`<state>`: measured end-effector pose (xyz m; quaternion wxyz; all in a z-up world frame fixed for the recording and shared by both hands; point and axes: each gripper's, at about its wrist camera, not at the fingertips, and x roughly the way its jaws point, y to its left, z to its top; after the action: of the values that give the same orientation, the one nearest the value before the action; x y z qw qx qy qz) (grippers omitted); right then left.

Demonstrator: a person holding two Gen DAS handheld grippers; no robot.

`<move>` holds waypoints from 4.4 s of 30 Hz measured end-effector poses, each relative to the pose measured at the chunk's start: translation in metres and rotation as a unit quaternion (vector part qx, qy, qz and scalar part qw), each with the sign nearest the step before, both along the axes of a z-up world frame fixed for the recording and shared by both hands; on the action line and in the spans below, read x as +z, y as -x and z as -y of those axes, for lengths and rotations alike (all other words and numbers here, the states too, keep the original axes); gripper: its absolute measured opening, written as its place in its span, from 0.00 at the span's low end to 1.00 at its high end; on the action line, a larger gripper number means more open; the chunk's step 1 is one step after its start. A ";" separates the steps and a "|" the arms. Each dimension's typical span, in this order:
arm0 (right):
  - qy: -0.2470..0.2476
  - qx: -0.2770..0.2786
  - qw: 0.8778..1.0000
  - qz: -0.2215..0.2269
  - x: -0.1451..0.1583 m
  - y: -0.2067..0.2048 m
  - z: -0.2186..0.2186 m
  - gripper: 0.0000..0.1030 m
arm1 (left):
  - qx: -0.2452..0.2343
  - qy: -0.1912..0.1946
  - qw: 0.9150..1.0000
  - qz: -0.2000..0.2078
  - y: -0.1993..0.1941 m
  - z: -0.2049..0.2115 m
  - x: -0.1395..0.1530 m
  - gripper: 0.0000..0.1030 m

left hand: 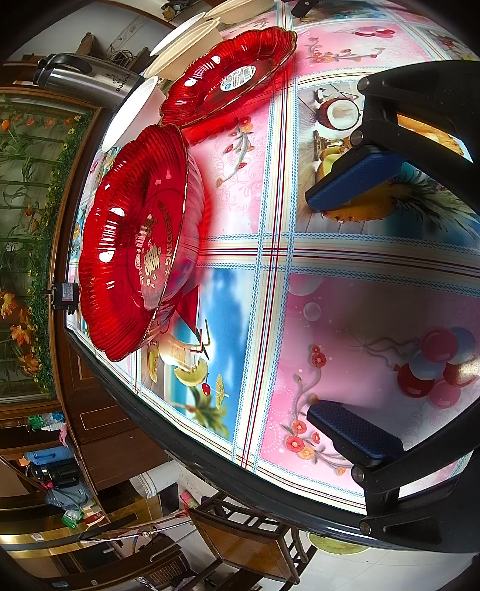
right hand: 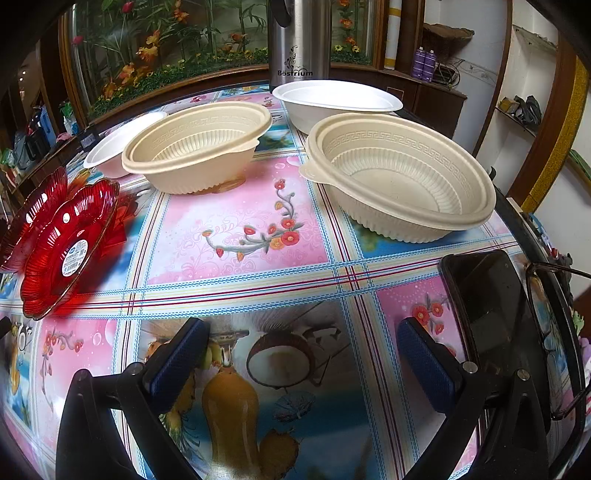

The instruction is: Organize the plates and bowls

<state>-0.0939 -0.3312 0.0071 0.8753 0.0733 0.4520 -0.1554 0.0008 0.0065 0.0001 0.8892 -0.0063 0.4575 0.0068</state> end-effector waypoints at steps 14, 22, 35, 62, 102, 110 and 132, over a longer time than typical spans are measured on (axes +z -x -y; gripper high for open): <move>0.000 0.000 1.000 0.000 0.000 0.000 0.000 1.00 | 0.002 0.000 1.000 0.001 0.000 0.000 0.000 1.00; -0.001 0.000 1.000 0.000 0.000 0.000 0.001 1.00 | 0.004 -0.001 1.000 0.001 -0.001 0.000 0.000 1.00; -0.007 0.034 0.999 -0.012 0.006 0.007 -0.007 0.97 | 0.007 -0.002 1.000 0.000 -0.001 0.000 -0.001 1.00; 0.225 0.222 0.946 0.074 0.081 -0.039 -0.209 0.93 | 0.062 0.035 0.997 0.009 0.001 -0.027 0.003 1.00; -0.180 0.253 0.950 -0.014 0.052 -0.218 -0.197 0.16 | -0.001 0.193 0.981 -0.023 -0.119 -0.073 0.047 0.29; -0.191 0.244 0.951 -0.019 0.040 -0.229 -0.204 0.19 | 0.010 0.202 0.978 -0.042 -0.135 -0.077 0.032 0.24; -0.216 0.234 0.948 0.000 0.048 -0.186 -0.205 0.06 | 0.016 0.140 0.990 0.009 -0.066 -0.075 0.055 0.09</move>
<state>0.0920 -0.1258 0.0550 0.8504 0.1531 0.4790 0.1551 0.0671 0.0811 0.0555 0.8834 -0.1378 0.4457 -0.0433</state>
